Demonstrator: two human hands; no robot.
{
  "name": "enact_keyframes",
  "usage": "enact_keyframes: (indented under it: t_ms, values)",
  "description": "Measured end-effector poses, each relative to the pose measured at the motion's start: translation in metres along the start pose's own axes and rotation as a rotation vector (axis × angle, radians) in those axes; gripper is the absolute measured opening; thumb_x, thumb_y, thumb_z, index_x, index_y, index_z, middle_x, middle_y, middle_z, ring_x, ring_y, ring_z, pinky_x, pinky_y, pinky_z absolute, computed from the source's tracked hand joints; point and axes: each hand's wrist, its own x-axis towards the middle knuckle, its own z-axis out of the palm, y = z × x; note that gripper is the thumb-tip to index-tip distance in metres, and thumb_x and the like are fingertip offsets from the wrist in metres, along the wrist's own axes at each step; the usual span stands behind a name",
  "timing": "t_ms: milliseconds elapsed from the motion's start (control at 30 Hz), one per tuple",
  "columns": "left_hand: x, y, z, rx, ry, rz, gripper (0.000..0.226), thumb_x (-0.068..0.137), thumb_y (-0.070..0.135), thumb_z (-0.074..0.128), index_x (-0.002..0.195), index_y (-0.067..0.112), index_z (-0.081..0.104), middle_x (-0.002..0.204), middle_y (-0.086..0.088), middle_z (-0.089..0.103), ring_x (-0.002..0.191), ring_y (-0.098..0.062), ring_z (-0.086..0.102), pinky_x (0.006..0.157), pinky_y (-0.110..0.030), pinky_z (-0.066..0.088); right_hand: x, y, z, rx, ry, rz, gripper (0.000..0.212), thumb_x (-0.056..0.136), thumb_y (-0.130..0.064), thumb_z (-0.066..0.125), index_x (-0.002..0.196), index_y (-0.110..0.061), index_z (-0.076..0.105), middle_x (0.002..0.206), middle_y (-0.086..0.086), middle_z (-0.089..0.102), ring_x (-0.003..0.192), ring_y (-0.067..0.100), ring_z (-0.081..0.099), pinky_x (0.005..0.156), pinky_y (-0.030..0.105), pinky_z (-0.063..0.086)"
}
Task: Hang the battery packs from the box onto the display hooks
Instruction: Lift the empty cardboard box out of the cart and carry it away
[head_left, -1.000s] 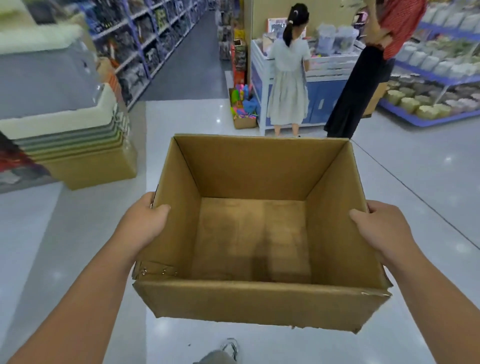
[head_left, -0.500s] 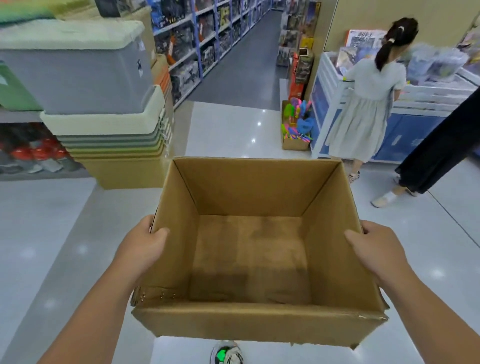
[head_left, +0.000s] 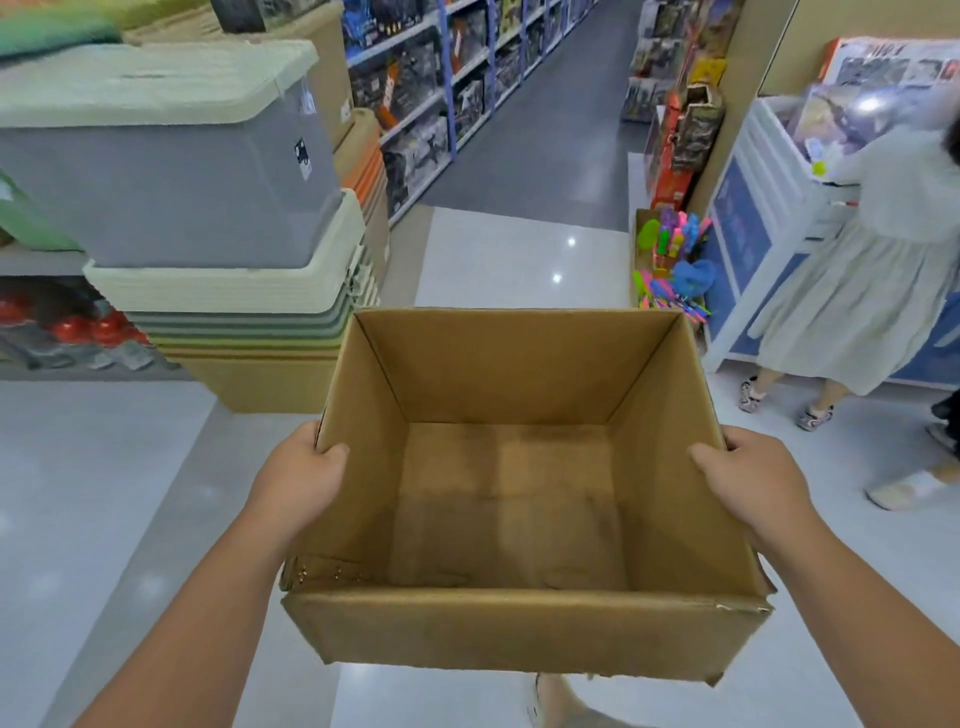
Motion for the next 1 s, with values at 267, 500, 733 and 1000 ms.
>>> enact_keyframes:
  t_ms: [267,500,733,1000]
  values:
    - [0.184,0.073,0.022,-0.011,0.088,-0.073,0.013,0.105,0.025,0.052,0.101,0.025,0.065,0.086,0.002,0.066,0.080,-0.019,0.061,0.070,-0.036,0.045,0.201,-0.097,0.059,0.013,-0.072,0.004,0.018,0.090,-0.022,0.060,0.076,-0.012,0.066,0.077,0.018,0.068,0.078,0.041,0.067,0.061,0.036,0.042]
    - [0.375,0.083,0.055,0.035,0.064,-0.102,0.027,0.105,0.029,0.053,0.126,0.020,0.067,0.104,-0.007,0.072,0.097,-0.031,0.064,0.077,-0.040,0.048,0.358,-0.166,0.156,-0.020,-0.104,0.035,0.018,0.090,-0.020,0.057,0.078,-0.009,0.065,0.075,0.018,0.066,0.071,0.037,0.062,0.059,0.035,0.040]
    - [0.591,0.058,0.127,0.090,0.002,-0.150,0.042,0.105,0.024,0.055,0.148,0.020,0.057,0.115,-0.015,0.074,0.095,-0.035,0.065,0.074,-0.035,0.045,0.504,-0.197,0.305,-0.076,-0.120,0.156,0.019,0.094,-0.022,0.055,0.084,-0.011,0.067,0.080,0.015,0.068,0.070,0.034,0.063,0.061,0.041,0.049]
    - [0.764,0.006,0.238,0.062,-0.086,-0.243,0.035,0.104,0.013,0.050,0.138,0.016,0.060,0.109,-0.011,0.069,0.093,-0.032,0.064,0.078,-0.039,0.052,0.657,-0.181,0.462,-0.113,-0.165,0.218,0.015,0.105,-0.027,0.050,0.104,-0.030,0.065,0.090,-0.005,0.069,0.079,0.013,0.063,0.062,0.027,0.046]
